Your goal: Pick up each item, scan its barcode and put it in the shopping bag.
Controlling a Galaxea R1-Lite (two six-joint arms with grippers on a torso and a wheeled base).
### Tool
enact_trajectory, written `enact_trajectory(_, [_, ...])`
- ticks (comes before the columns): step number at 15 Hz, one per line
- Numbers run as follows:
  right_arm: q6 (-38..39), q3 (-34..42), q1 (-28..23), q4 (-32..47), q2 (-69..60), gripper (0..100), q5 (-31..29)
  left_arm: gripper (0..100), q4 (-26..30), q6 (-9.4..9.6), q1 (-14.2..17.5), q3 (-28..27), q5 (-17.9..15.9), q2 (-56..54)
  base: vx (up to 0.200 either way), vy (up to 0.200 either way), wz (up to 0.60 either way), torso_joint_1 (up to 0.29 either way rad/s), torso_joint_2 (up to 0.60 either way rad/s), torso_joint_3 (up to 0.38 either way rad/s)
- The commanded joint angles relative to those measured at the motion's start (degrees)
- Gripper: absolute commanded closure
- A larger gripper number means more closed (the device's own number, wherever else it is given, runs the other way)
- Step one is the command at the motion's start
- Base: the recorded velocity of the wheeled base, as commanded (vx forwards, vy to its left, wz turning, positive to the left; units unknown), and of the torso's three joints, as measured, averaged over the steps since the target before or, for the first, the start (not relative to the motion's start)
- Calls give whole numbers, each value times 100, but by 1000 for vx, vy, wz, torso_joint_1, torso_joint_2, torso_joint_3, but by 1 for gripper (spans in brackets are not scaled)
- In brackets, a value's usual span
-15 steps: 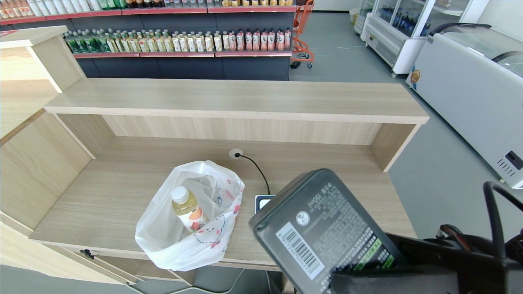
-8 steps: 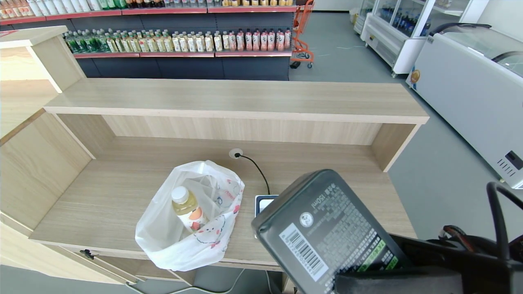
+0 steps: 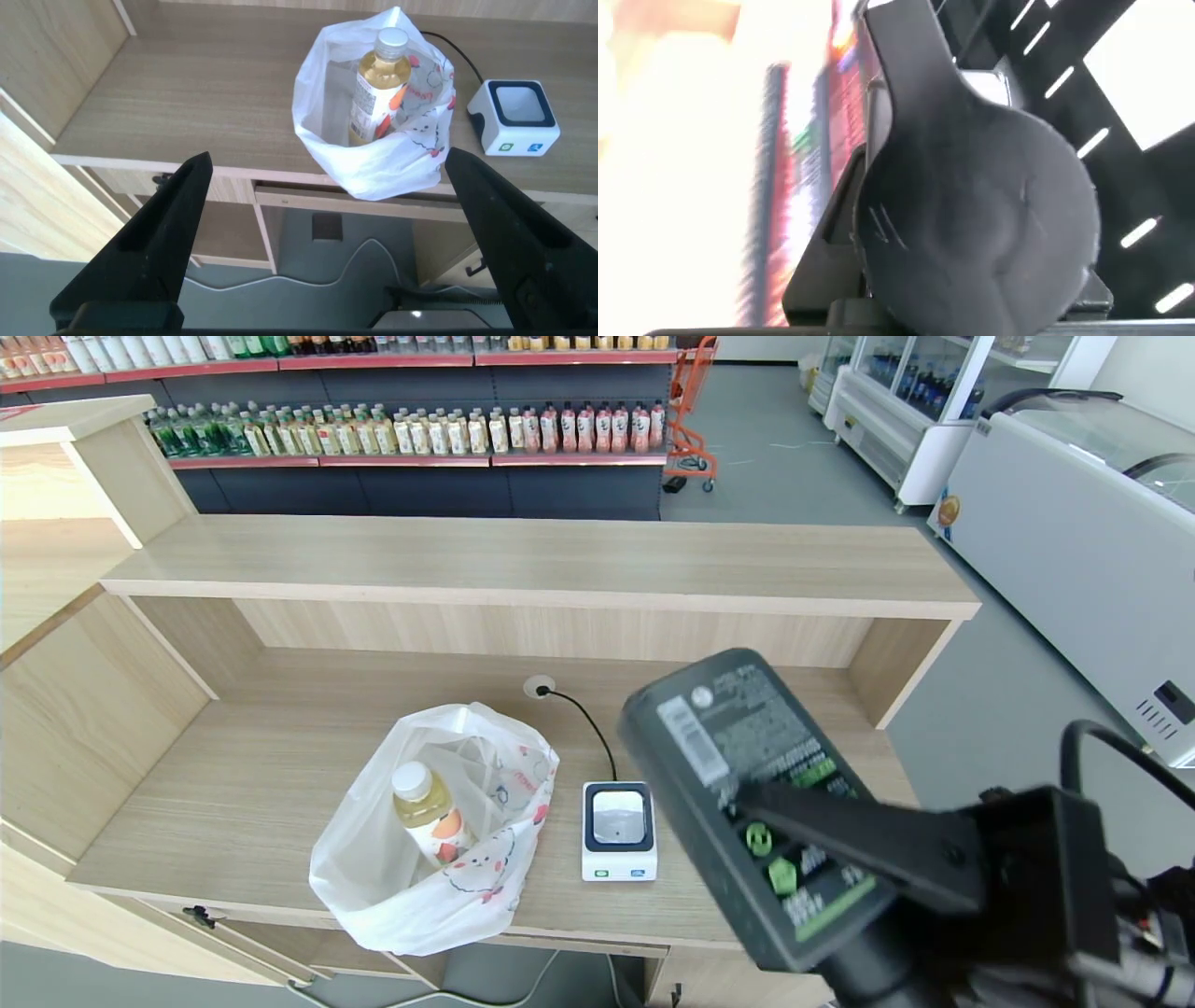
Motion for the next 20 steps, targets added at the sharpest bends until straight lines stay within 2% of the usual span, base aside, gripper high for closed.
enact_trajectory(1, [2217, -80, -329, 833, -464, 100, -2450, 0, 0, -2, 0, 0, 0, -2, 0, 0, 0, 0, 0, 0])
enact_trajectory(2, [2823, -89, -373, 1044, -588, 100, -3153, 0, 0, -2, 0, 0, 0, -2, 0, 0, 0, 0, 0, 0])
enact_trajectory(3, [4423, -80, -795, 1835, -1062, 100, -5095, 0, 0, -2, 0, 0, 0, -2, 0, 0, 0, 0, 0, 0])
enact_trajectory(4, [5126, -98, -1129, 2319, -1238, 100, -5658, 0, -9, -2, 0, 0, 0, -2, 0, 0, 0, 0, 0, 0])
enact_trajectory(5, [5723, -106, -1472, 2741, -1387, 100, -5868, 0, 0, -2, 0, 0, 0, -2, 0, 0, 0, 0, 0, 0])
enact_trajectory(6, [6593, -361, -2061, 3584, -1625, 100, -5754, 0, 0, -2, 0, 0, 0, -2, 0, 0, 0, 0, 0, 0])
enact_trajectory(7, [6927, -502, -2307, 4033, -1730, 100, -5596, 0, 0, -2, 0, 0, 0, -2, 0, 0, 0, 0, 0, 0])
enact_trajectory(8, [7806, -924, -2887, 5826, -2090, 100, -4831, 0, 0, -11, 0, 0, 0, -2, 0, 0, 0, 0, 0, 0])
enact_trajectory(9, [8510, -1117, -3098, 6863, -2187, 100, -4515, 0, 0, -2, 0, -9, 0, -2, 0, 0, 0, 0, 0, 0])
enact_trajectory(10, [9432, -1319, -3203, 7496, -2073, 100, -4295, 0, -9, -2, 0, 0, 0, -2, 0, 0, 0, 0, 0, 0])
enact_trajectory(12, [10988, -1741, -3414, 7768, -1695, 100, -3223, 0, 0, -2, 0, 0, 0, -2, 0, 0, 0, 0, 0, 0])
enact_trajectory(14, [12043, -2137, -3564, 7777, -1308, 100, -2458, 0, 0, -2, 0, 0, 0, -2, 0, 0, 0, 0, 0, 0])
enact_trajectory(15, [12772, -2269, -3581, 7786, -1229, 100, -1825, 0, 0, -2, 0, 0, 0, -2, 0, 0, 0, 0, 0, 0])
enact_trajectory(17, [13256, -2304, -3625, 7777, -1176, 100, -1219, 0, 0, -2, 0, 0, 0, -2, 0, 0, 0, 0, 0, 0])
enact_trajectory(20, [13238, -2181, -3617, 7724, -992, 100, -1166, 0, 0, -11, 0, 0, 0, -2, 0, 0, 0, 0, 0, 0])
